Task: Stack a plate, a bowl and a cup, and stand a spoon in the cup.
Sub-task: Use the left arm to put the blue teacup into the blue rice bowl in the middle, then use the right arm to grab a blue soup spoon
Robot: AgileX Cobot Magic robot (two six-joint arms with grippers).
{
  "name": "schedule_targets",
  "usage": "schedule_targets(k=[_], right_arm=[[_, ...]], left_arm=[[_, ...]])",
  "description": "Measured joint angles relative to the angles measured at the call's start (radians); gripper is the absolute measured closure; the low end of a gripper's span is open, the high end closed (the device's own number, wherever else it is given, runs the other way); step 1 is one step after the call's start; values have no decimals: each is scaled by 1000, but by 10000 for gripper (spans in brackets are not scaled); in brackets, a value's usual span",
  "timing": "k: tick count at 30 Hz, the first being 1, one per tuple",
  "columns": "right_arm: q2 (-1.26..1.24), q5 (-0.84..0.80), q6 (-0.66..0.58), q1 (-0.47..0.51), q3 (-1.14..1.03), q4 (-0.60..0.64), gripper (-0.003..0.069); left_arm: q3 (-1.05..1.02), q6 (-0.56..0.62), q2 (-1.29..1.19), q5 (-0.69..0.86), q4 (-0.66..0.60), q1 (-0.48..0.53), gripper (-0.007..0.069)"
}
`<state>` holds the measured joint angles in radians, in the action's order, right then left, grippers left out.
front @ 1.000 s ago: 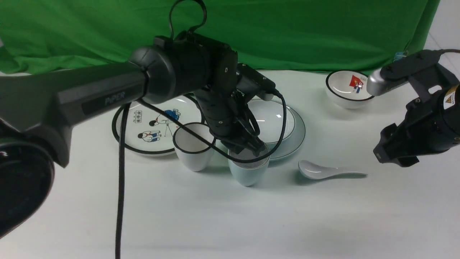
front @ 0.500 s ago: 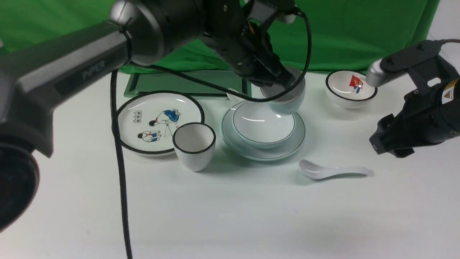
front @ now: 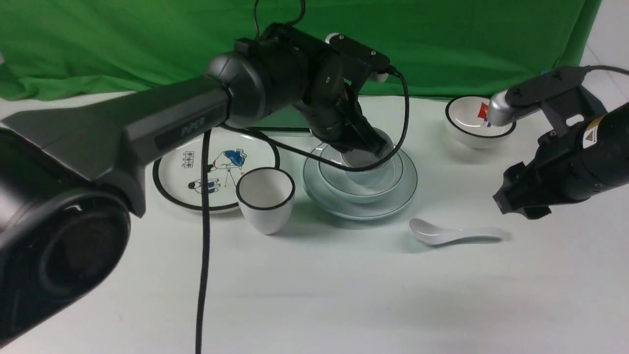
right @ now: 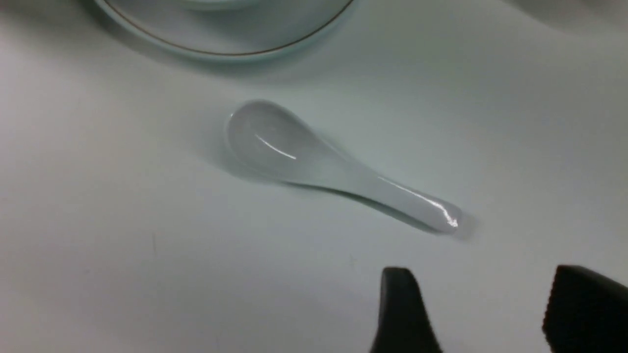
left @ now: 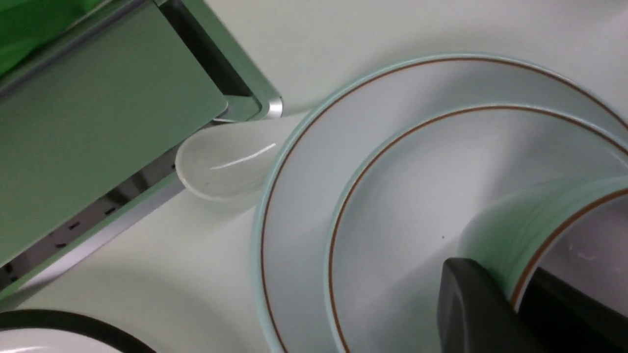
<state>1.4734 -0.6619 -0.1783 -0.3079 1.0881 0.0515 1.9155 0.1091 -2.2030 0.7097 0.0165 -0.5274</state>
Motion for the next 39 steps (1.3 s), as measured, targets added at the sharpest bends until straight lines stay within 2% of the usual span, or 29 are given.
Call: schedule_targets(k=[3,8,10,11,12,16,21,23,25,27,30,33,38,39], right_arm=[[22,1,9,0,0,0,238],[39,9,19,0,0,22,239],[56,9,8,0,0,52,255],[58,9,5,0,0,55,258],[78,9,-12,0,0,83,278],[159,11,-40,0,0,148,345],[290,30,-5,0,0,167,414],[338,41,-35,0,0,169,433],[357,57,-54,1,0,171,445],[392,84,-66,11,23,157,485],[431,84,-42,34,81,132,533],[466,88,-20,59,140,117,552],[509,129,-3,80,245,96,548],[509,129,-2,80,245,96,547]], left_arm=[[0,-1,-6,9,-7,0,580],[30,-1,-7,30,-8,0,414],[86,0,-4,110,-8,0,328],[92,0,-2,119,-8,0,328],[136,0,10,183,-7,0,280],[221,0,105,306,23,0,237],[243,0,308,412,42,0,291],[244,4,388,472,29,0,349],[243,5,418,486,18,0,375],[208,16,496,496,-17,0,438],[109,43,593,503,-64,0,504],[-27,57,709,492,-89,-1,561],[-353,23,965,353,-4,-1,606],[-353,18,975,353,2,-1,607]])
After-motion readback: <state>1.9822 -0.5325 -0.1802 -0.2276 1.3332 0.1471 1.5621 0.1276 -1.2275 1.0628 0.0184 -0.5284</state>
